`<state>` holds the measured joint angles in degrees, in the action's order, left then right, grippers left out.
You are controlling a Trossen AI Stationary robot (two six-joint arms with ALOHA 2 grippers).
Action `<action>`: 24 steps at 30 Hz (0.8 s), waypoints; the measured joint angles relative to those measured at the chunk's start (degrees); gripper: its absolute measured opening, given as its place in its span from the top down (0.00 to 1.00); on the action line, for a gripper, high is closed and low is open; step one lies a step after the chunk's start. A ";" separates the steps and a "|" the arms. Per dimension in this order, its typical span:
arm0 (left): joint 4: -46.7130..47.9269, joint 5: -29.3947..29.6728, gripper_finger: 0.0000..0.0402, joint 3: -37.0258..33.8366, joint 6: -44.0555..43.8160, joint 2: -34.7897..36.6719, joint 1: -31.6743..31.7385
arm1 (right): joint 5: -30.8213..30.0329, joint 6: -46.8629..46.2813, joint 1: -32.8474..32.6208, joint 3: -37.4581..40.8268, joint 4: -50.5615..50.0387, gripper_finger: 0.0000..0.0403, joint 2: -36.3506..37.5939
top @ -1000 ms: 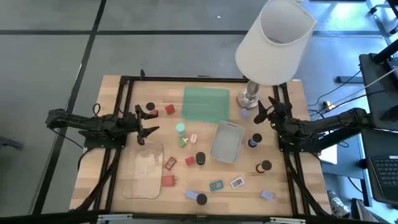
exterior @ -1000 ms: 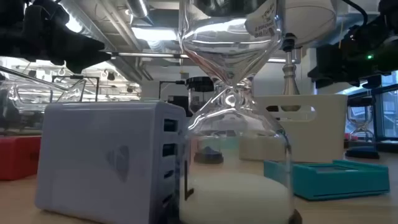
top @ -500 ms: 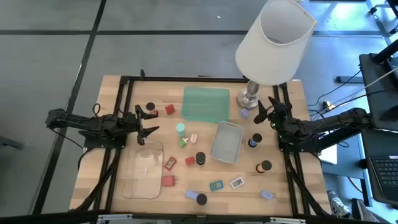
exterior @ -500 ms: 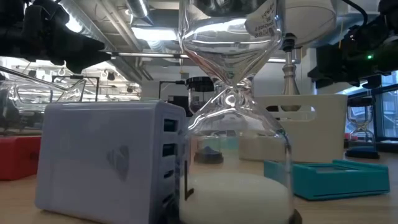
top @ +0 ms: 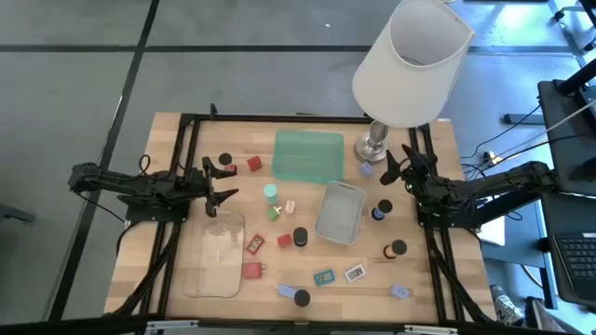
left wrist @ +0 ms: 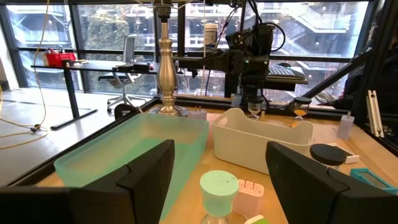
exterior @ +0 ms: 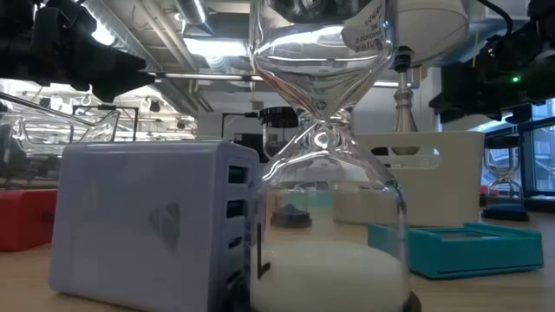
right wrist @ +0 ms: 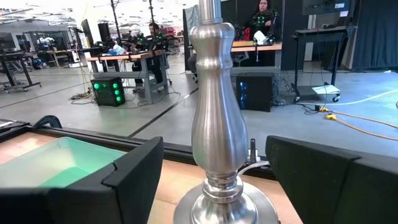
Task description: Pick & Place Office items
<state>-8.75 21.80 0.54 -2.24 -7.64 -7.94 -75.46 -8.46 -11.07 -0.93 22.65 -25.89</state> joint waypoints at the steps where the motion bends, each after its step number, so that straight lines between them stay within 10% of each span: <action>1: 0.00 0.01 0.37 0.00 0.00 0.01 0.01 | 0.00 0.01 -0.02 0.00 0.00 0.28 -0.02; 13: 0.00 0.02 0.37 0.00 0.00 0.00 0.02 | 1.12 -0.18 0.00 0.00 0.02 0.28 0.00; 24: 0.00 0.01 0.37 0.01 0.00 0.02 0.00 | 21.17 -9.33 -0.02 0.00 0.02 0.28 -0.02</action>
<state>-8.75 21.81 0.55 -2.24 -7.62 -7.94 -54.29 -17.79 -11.09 -0.93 22.68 -25.91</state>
